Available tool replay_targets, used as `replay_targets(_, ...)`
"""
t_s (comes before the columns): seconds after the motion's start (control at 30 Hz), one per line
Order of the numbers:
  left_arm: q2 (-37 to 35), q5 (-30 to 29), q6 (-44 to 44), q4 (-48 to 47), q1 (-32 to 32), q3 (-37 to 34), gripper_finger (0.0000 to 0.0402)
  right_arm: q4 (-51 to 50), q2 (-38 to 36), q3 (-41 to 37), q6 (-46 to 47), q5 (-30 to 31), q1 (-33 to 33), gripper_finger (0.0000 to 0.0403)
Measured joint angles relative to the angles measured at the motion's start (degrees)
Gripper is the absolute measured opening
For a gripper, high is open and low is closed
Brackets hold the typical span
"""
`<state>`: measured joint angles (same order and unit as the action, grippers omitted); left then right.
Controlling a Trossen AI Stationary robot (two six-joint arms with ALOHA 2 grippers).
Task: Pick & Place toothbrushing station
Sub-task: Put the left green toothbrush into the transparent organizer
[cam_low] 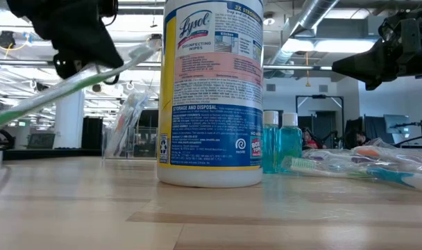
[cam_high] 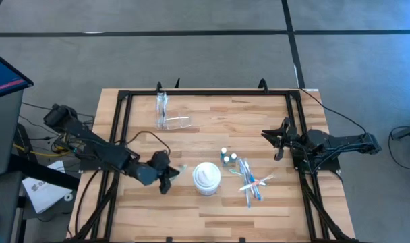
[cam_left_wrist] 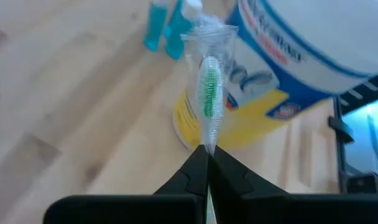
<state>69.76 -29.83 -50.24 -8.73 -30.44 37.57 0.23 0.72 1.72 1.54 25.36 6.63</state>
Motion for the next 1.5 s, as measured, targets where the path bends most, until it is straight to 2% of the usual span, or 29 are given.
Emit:
replay_targets(0.3, -8.88, -8.10, 2.50, 0.08, 0.02, -4.69, 0.0000, 0.00, 0.00, 0.01, 0.00, 0.00, 0.00, 0.0054)
replay_targets(0.53, -16.09, -15.74, 8.05, -0.06, 0.00, -7.16, 0.0000, 0.00, -0.01, 0.00, 0.00, 0.00, 0.00, 0.0054)
replay_targets(1.07, -23.79, -40.19, 24.60, 0.09, 0.12, -7.40, 0.0000, 0.00, -0.01, 0.01, 0.00, 0.00, 0.00, 0.0054)
replay_targets(1.2, -25.41, -41.76, 26.85, 0.13, 1.80, -7.40, 0.0000, 0.00, -0.01, 0.00, 0.00, 0.00, 0.00, 0.0054)
replay_targets(1.5, -26.37, -41.14, 29.47, 0.13, 8.16, -7.40, 0.0000, 0.00, 0.00, 0.02, 0.00, 0.00, 0.00, 0.0054)
